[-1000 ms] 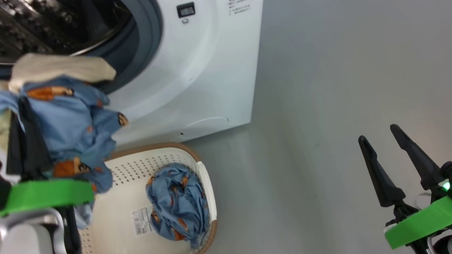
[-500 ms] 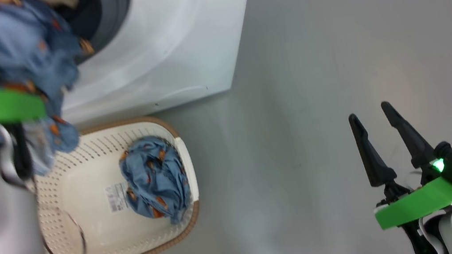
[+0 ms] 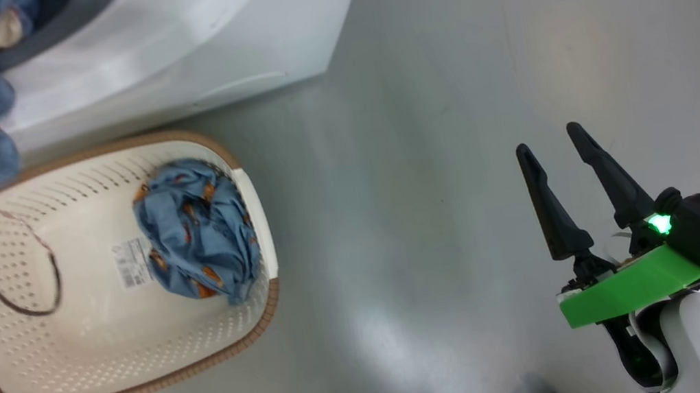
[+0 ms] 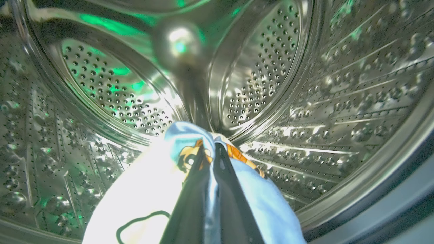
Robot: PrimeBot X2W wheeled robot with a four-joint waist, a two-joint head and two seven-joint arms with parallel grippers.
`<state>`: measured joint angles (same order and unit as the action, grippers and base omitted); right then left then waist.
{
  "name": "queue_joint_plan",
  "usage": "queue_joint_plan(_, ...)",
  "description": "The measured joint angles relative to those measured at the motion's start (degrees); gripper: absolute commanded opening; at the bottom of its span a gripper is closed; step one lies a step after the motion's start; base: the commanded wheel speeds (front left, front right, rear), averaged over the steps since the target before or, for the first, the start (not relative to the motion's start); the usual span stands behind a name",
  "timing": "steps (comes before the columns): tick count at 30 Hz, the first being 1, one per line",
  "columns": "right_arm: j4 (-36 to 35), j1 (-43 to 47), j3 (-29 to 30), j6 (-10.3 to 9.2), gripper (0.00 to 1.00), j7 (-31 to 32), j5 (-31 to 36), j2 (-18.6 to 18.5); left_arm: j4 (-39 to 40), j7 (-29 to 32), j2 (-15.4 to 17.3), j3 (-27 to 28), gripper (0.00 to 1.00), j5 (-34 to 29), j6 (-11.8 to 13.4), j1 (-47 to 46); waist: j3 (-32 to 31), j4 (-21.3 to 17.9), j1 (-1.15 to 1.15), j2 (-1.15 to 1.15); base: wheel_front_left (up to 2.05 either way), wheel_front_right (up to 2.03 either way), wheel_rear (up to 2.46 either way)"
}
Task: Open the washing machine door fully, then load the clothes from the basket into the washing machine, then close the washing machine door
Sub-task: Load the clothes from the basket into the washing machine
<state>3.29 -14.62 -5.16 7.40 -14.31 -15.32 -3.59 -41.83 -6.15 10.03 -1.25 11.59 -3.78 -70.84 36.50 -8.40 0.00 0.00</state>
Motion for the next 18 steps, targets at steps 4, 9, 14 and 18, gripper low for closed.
queue_joint_plan(4, 0.5, -1.1, -1.1, 0.00, 1.00, 0.0, -1.7, 0.0, -4.4, 5.4, 1.1, -0.4, 0.00, -0.4, 0.0, -4.5, 2.3, -0.6, 0.00, 0.00, 0.00, 0.00, 0.00)
queue_joint_plan(9, 1.3, -1.3, -2.0, 0.00, 1.00, 0.0, -2.1, 0.3, -9.2, 12.2, 1.8, -0.5, 0.00, -0.3, 0.0, -8.4, 4.5, -1.4, 0.00, 0.00, 0.00, 0.00, 0.00)
queue_joint_plan(14, 1.4, -1.9, -2.8, 0.00, 1.00, 0.0, -2.3, 0.3, -10.8, 14.2, 2.1, -0.5, 0.00, 0.2, 0.0, -11.1, 6.1, -1.8, 0.00, 0.00, 0.00, 0.00, 0.00)
queue_joint_plan(18, 1.4, -1.9, -3.3, 0.00, 1.00, 0.0, -2.5, 0.3, -11.1, 13.1, 2.6, -0.3, 0.00, 0.7, 0.1, -12.6, 7.6, -2.0, 0.00, 0.00, 0.00, 0.00, 0.00)
